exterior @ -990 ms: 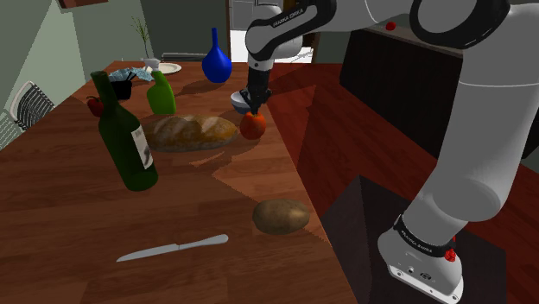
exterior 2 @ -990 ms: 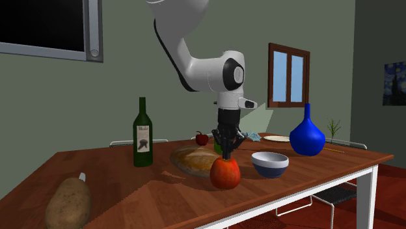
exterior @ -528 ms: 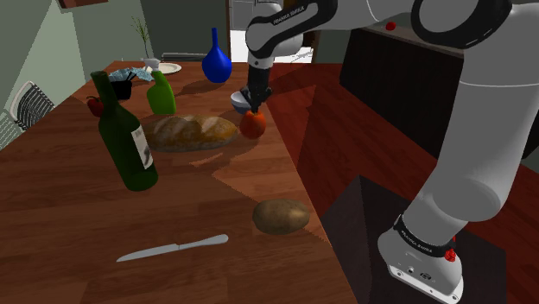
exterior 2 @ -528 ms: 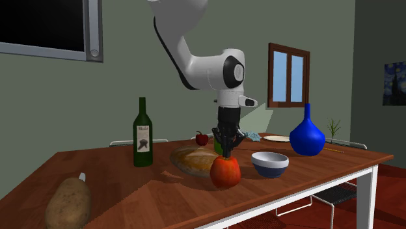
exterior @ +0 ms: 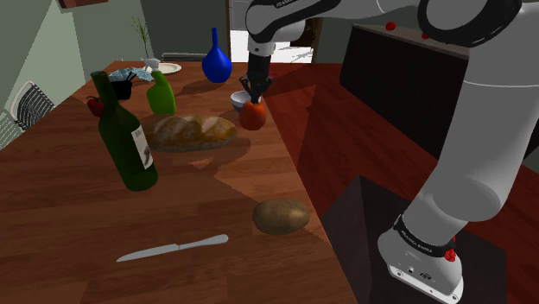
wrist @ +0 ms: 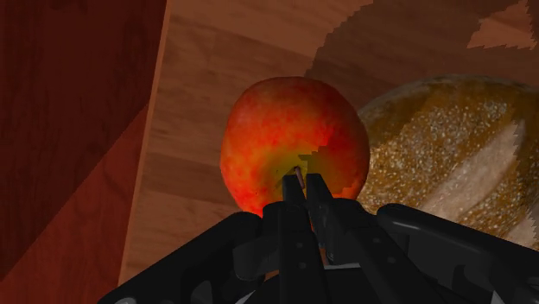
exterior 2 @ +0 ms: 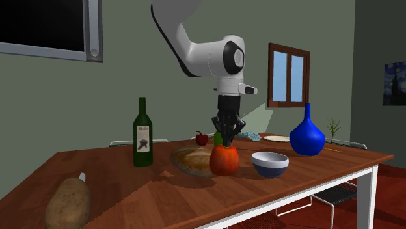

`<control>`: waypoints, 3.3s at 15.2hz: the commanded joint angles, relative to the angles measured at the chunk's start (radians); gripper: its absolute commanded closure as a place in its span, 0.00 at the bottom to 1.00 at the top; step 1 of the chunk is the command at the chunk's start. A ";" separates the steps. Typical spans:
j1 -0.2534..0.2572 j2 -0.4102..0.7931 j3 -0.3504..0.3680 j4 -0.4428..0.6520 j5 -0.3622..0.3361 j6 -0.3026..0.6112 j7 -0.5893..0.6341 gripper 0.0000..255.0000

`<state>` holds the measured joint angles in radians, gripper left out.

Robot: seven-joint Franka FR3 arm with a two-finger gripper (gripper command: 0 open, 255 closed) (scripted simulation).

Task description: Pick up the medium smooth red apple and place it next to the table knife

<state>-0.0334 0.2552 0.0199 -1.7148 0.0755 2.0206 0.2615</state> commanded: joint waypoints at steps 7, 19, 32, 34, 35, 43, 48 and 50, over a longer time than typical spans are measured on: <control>0.000 -0.019 0.000 0.084 -0.003 -0.103 0.007 1.00; -0.001 -0.020 -0.001 0.244 -0.006 -0.264 0.018 1.00; 0.077 -0.239 0.057 0.013 -0.010 -0.242 0.154 1.00; 0.096 -0.285 0.075 -0.043 -0.008 -0.230 0.190 1.00; 0.105 -0.308 0.085 -0.069 -0.006 -0.225 0.209 1.00; 0.179 -0.455 0.175 -0.230 0.017 -0.200 0.364 1.00; 0.226 -0.520 0.241 -0.290 0.038 -0.195 0.468 1.00; 0.244 -0.540 0.270 -0.307 0.048 -0.194 0.511 1.00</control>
<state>0.2001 -0.2693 0.2742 -2.0053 0.1168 1.8238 0.7480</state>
